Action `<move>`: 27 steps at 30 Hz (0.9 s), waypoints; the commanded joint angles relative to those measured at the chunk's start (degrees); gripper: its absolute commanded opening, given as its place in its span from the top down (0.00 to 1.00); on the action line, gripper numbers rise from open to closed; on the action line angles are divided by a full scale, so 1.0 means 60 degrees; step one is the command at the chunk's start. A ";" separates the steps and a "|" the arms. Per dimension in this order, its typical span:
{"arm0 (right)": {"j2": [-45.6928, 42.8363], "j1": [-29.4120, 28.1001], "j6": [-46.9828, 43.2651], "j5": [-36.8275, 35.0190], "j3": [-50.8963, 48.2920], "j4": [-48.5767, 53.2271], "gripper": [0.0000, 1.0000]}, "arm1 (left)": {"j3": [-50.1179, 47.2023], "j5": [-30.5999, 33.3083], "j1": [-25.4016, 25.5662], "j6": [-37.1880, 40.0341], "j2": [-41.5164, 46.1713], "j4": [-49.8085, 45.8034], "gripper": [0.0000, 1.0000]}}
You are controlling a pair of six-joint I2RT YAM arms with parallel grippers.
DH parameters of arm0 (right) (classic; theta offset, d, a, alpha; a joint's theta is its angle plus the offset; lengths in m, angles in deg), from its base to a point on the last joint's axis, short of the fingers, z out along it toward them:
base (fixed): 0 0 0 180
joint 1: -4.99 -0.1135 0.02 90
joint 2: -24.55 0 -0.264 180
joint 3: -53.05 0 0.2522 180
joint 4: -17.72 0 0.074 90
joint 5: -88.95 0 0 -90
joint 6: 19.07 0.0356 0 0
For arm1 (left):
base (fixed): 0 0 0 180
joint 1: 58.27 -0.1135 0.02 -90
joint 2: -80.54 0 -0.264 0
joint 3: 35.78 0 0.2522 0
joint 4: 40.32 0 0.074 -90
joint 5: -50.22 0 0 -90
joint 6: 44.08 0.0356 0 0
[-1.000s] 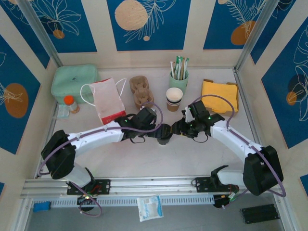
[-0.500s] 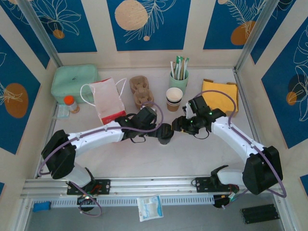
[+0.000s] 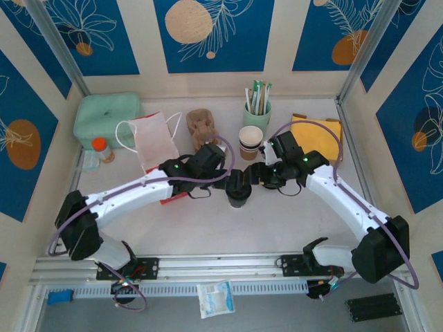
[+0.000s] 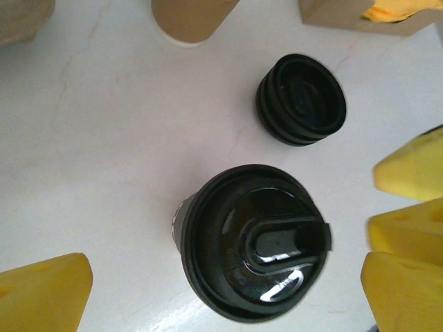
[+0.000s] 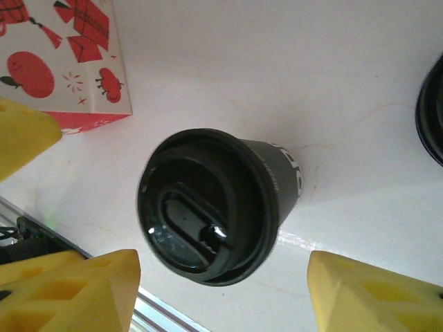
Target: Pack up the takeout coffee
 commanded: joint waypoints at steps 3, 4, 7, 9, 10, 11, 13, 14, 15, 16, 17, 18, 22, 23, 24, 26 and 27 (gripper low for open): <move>0.0731 -0.0973 -0.0750 -0.1161 0.0899 0.0963 0.30 | 0.0610 0.0146 -0.0113 0.0119 0.1078 -0.0326 0.01; 0.0905 -0.1137 -0.0836 -0.1349 0.1048 0.1061 0.29 | 0.0602 0.0200 -0.0130 0.0103 0.1257 -0.0361 0.01; 0.1454 -0.1582 -0.1018 -0.1905 0.1492 0.1341 0.25 | 0.0609 0.0330 -0.0158 0.0083 0.1698 -0.0501 0.01; 0.1822 -0.1828 -0.1126 -0.2243 0.1743 0.1478 0.23 | 0.0614 0.0438 -0.0163 0.0081 0.1952 -0.0629 0.01; 0.2016 -0.1939 -0.1165 -0.2394 0.1867 0.1555 0.21 | 0.0591 0.0503 -0.0189 0.0081 0.2073 -0.0684 0.00; 0.2191 -0.2054 -0.1213 -0.2569 0.1955 0.1610 0.20 | 0.0551 0.0584 -0.0201 0.0086 0.2213 -0.0741 0.01; 0.2465 -0.2232 -0.1263 -0.2827 0.2127 0.1692 0.19 | 0.0480 0.0699 -0.0218 0.0082 0.2440 -0.0794 0.00; 0.2584 -0.2318 -0.1287 -0.2937 0.2201 0.1721 0.19 | 0.0444 0.0747 -0.0240 0.0073 0.2552 -0.0821 0.01; 0.2677 -0.2373 -0.1299 -0.2997 0.2250 0.1747 0.19 | 0.0414 0.0779 -0.0247 0.0074 0.2617 -0.0843 0.01; 0.2767 -0.2441 -0.1334 -0.3058 0.2299 0.1759 0.19 | 0.0371 0.0808 -0.0259 0.0059 0.2697 -0.0847 0.00; 0.2845 -0.2499 -0.1344 -0.3115 0.2345 0.1766 0.19 | 0.0339 0.0825 -0.0276 0.0052 0.2764 -0.0861 0.01; 0.2911 -0.2529 -0.1343 -0.3146 0.2361 0.1780 0.19 | 0.0310 0.0825 -0.0292 0.0040 0.2797 -0.0863 0.01; 0.3144 -0.2649 -0.1407 -0.3308 0.2413 0.1795 0.19 | 0.0193 0.0812 -0.0321 0.0015 0.2887 -0.0847 0.01; 0.3194 -0.2671 -0.1426 -0.3306 0.2414 0.1795 0.19 | 0.0153 0.0798 -0.0331 -0.0003 0.2895 -0.0835 0.01; 0.3238 -0.2671 -0.1425 -0.3311 0.2399 0.1795 0.19 | 0.0134 0.0789 -0.0341 0.0001 0.2904 -0.0825 0.01; 0.3313 -0.2700 -0.1441 -0.3340 0.2370 0.1767 0.19 | 0.0091 0.0774 -0.0372 -0.0015 0.2894 -0.0803 0.00; 0.3358 -0.2712 -0.1438 -0.3342 0.2344 0.1751 0.19 | 0.0074 0.0767 -0.0365 -0.0018 0.2894 -0.0797 0.01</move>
